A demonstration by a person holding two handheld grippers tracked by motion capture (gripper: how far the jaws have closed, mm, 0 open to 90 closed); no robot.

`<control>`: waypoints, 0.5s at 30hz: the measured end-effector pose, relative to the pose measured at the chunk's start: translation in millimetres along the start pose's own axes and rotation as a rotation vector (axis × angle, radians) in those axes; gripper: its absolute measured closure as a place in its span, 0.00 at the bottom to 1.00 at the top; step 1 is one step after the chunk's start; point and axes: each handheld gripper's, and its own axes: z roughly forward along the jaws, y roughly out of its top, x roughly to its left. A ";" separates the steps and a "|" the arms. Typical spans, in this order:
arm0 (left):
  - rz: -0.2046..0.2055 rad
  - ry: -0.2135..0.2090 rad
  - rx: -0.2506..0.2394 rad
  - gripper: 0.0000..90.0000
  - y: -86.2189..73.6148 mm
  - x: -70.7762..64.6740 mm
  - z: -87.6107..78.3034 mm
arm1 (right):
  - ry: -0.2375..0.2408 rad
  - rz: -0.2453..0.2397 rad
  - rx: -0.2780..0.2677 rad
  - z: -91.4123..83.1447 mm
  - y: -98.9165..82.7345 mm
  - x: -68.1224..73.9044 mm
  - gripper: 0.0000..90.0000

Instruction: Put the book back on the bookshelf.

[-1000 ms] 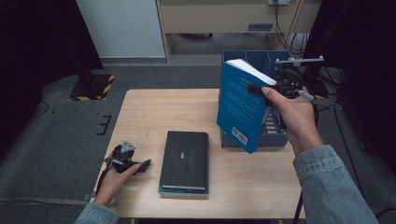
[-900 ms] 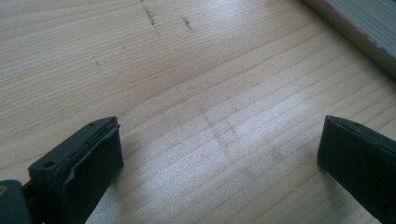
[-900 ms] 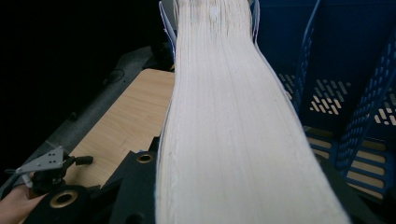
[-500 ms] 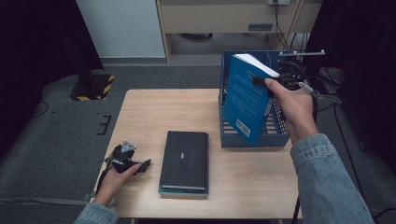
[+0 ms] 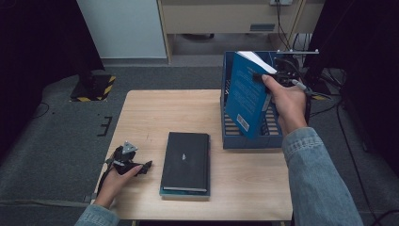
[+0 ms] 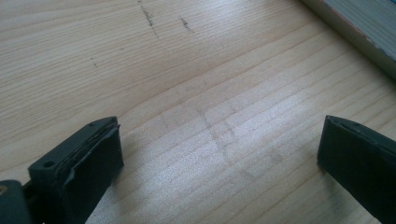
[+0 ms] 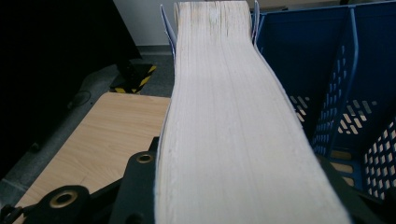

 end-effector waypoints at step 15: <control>0.003 -0.004 0.002 0.00 0.4 0.3 0.3 | -0.036 0.019 -0.019 23.3 2.2 5.8 0.68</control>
